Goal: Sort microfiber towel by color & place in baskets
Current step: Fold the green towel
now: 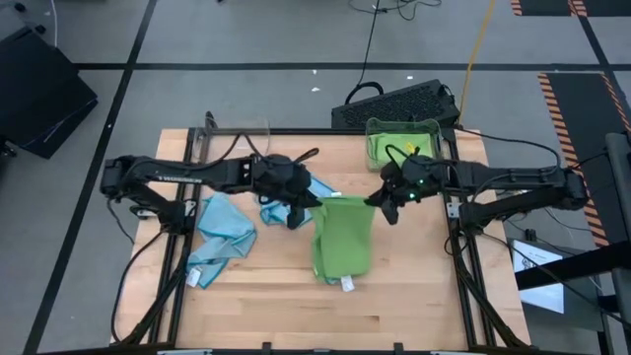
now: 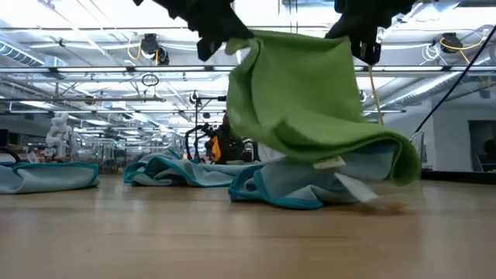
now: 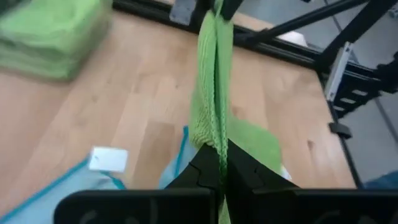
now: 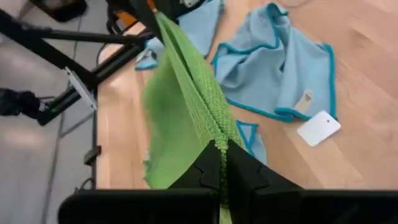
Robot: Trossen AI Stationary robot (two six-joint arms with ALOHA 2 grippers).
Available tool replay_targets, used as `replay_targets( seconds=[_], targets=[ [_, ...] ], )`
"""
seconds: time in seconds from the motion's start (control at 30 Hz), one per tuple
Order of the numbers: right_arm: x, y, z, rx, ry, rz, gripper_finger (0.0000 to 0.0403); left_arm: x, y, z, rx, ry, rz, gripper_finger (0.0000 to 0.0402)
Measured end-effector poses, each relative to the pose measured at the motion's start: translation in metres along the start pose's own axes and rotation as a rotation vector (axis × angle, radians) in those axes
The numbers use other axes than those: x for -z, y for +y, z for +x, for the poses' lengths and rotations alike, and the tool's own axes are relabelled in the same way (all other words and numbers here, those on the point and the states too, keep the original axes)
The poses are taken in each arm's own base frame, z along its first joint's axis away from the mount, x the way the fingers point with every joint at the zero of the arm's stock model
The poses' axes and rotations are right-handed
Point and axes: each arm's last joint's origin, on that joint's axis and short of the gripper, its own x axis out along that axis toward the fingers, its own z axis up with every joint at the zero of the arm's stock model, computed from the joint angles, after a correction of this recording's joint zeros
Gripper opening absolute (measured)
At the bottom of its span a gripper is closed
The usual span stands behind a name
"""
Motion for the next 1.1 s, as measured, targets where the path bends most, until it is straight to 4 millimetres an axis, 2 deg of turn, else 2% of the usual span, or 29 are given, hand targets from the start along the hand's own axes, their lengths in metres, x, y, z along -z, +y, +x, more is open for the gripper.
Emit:
replay_targets(
  seconds=[0.13,0.23,0.37,0.5,0.67,0.77,0.87,1.1],
  targets=[
    [-0.005,0.008,-0.01,-0.187,0.017,-0.002,0.0,-0.006,-0.004,-0.004,0.153,0.0,-0.056,0.0007],
    [-0.005,0.017,-0.02,-0.348,0.054,0.028,0.0,-0.008,-0.02,-0.004,0.32,0.001,-0.078,0.0007],
    [-0.001,0.026,-0.034,-0.48,0.11,0.106,0.0,-0.014,-0.043,-0.004,0.47,-0.059,-0.087,0.0007],
    [0.001,0.037,-0.049,-0.601,0.135,0.151,0.0,-0.022,-0.062,-0.006,0.558,-0.163,-0.096,0.0007],
    [-0.001,0.047,-0.062,-0.698,0.098,0.179,0.0,-0.028,-0.067,-0.009,0.582,-0.226,-0.16,0.0008],
    [0.0,0.046,-0.059,-0.673,0.08,0.134,0.0,-0.027,-0.066,-0.009,0.573,-0.213,-0.159,0.0008],
    [0.003,0.041,-0.048,-0.578,0.07,0.053,0.0,-0.021,-0.06,-0.003,0.513,-0.159,-0.142,0.0008],
    [0.006,0.016,-0.017,-0.156,0.035,-0.084,0.0,-0.001,-0.029,0.004,0.136,-0.018,-0.042,0.0008]
  ],
)
